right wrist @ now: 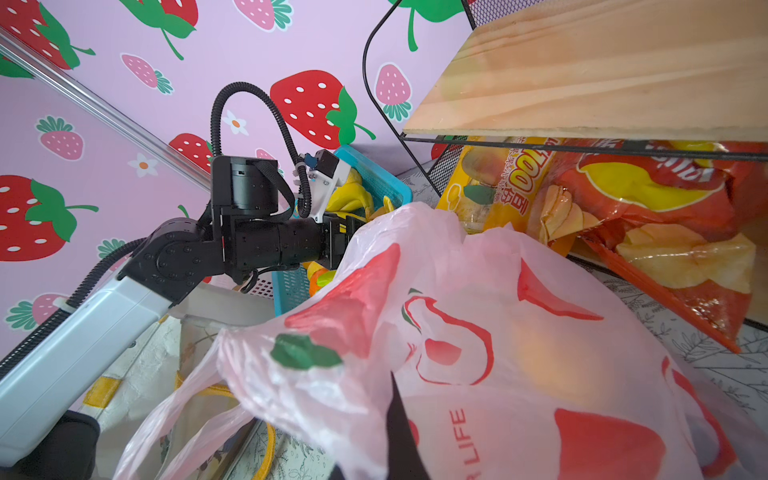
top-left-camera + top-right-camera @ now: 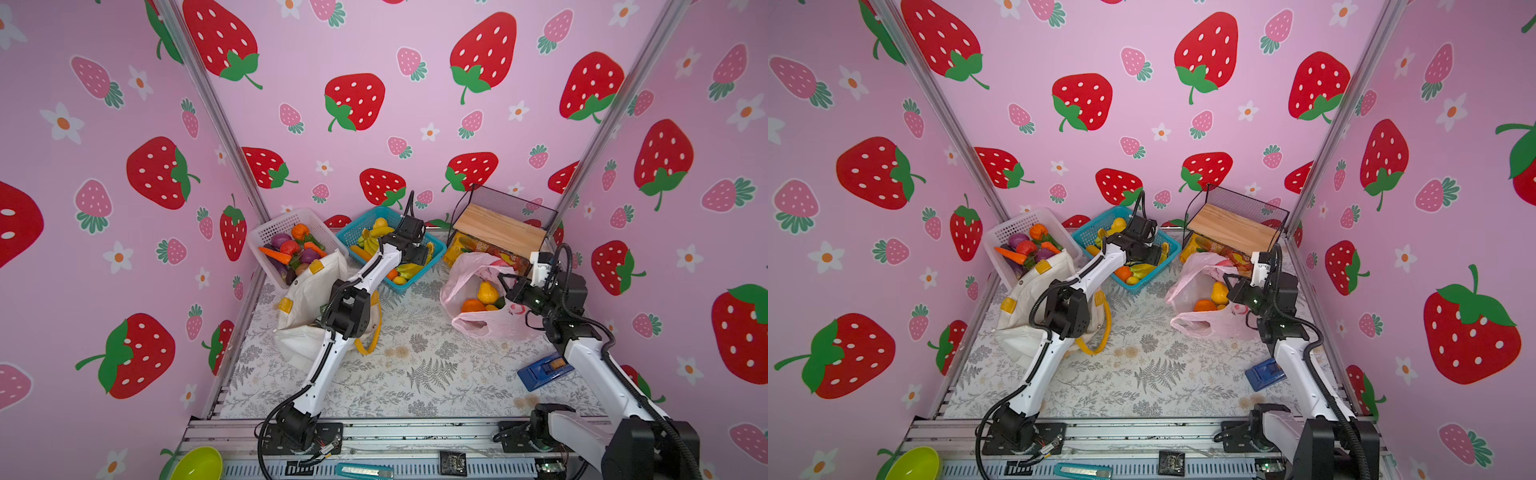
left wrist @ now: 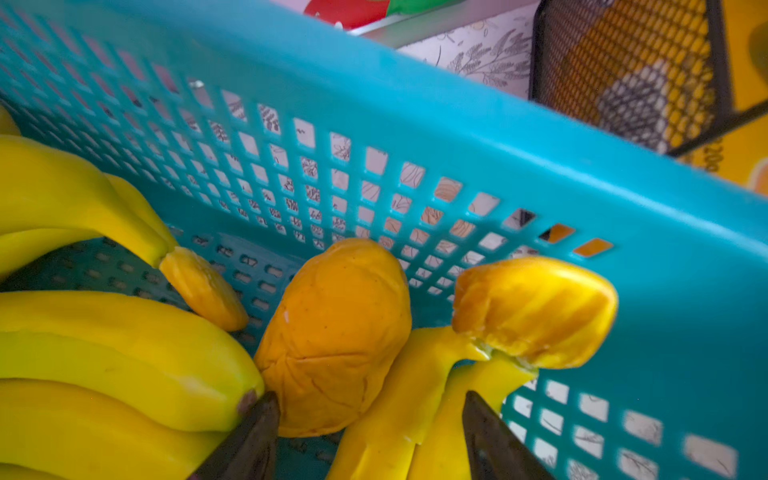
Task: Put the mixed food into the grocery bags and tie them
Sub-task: 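Lower the left gripper onto another yellow squash in the basket and grasp it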
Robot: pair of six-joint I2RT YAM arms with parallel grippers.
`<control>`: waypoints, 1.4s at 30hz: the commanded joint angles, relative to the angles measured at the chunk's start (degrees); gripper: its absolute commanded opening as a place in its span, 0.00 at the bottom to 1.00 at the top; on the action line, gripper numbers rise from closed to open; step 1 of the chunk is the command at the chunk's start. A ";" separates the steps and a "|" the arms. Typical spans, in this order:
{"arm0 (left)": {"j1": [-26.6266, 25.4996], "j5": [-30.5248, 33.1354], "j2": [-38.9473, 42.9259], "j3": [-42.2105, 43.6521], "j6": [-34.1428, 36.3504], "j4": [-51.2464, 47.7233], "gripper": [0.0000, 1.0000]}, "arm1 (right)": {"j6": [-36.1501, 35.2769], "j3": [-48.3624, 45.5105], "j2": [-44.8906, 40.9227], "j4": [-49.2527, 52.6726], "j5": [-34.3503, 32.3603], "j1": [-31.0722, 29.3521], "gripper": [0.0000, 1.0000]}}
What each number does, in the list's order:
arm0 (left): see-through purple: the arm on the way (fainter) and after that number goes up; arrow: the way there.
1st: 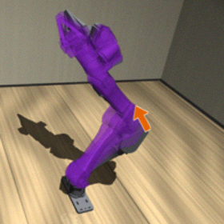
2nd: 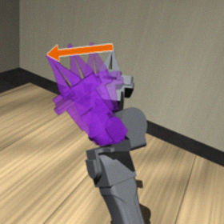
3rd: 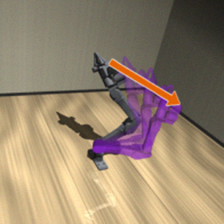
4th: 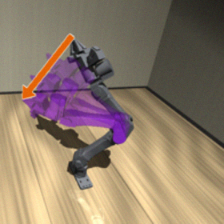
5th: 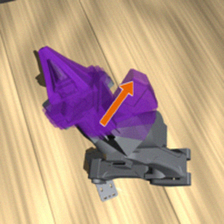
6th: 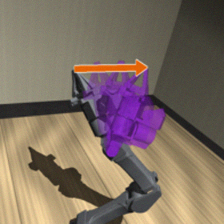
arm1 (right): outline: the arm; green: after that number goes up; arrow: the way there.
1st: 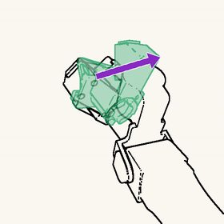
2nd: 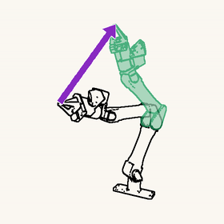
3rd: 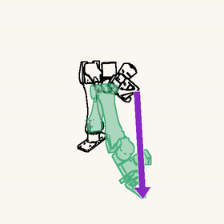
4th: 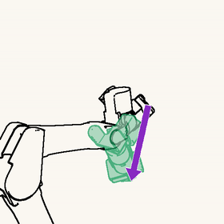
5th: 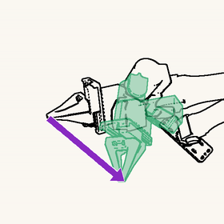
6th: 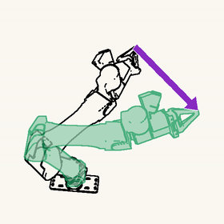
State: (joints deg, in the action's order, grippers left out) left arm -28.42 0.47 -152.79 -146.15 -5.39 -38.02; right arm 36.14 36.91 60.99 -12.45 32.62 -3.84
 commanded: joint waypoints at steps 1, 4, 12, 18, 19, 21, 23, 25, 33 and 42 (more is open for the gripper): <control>0.65 0.82 -4.21 -2.77 0.89 -3.59 0.73 | -0.54 -0.61 -0.55 -1.00 0.41 0.42 0.00; 0.99 2.26 -4.84 -4.09 0.05 -4.18 0.73 | -0.46 -0.78 -0.29 -1.29 0.45 0.43 0.00; 1.00 4.78 -4.39 -3.66 0.73 -7.29 0.58 | -0.46 -0.95 0.15 -1.58 0.56 0.45 0.00; 0.95 4.00 -0.89 0.17 1.41 -7.98 0.55 | -0.37 -0.96 0.39 -1.77 0.77 0.45 0.00; 0.90 6.45 1.00 -0.20 1.88 -8.62 0.55 | -0.37 -0.96 0.37 -1.78 0.78 0.42 0.00; 0.92 9.81 1.31 -1.04 2.55 -10.11 0.55 | -0.46 -1.04 0.26 -1.71 0.70 0.45 0.00; 0.95 10.65 2.01 -0.86 3.10 -10.77 0.55 | -0.46 -1.13 0.26 -1.72 0.47 0.48 0.00; 1.00 8.94 2.56 -0.72 2.69 -11.06 0.55 | -0.39 -1.13 0.46 -1.91 0.62 0.48 0.00; 1.15 6.19 1.02 -1.31 2.59 -6.43 0.65 | -0.46 -1.13 0.61 -1.97 0.78 0.45 0.00; 1.62 4.02 -3.78 -4.50 3.81 -1.07 0.67 | -0.47 -1.13 0.75 -2.01 0.78 0.44 0.00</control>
State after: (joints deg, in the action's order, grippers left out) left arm -27.29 5.96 -153.95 -148.49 -2.90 -41.25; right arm 36.14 36.34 61.45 -12.88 32.99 -3.84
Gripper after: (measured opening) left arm 0.669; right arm 0.043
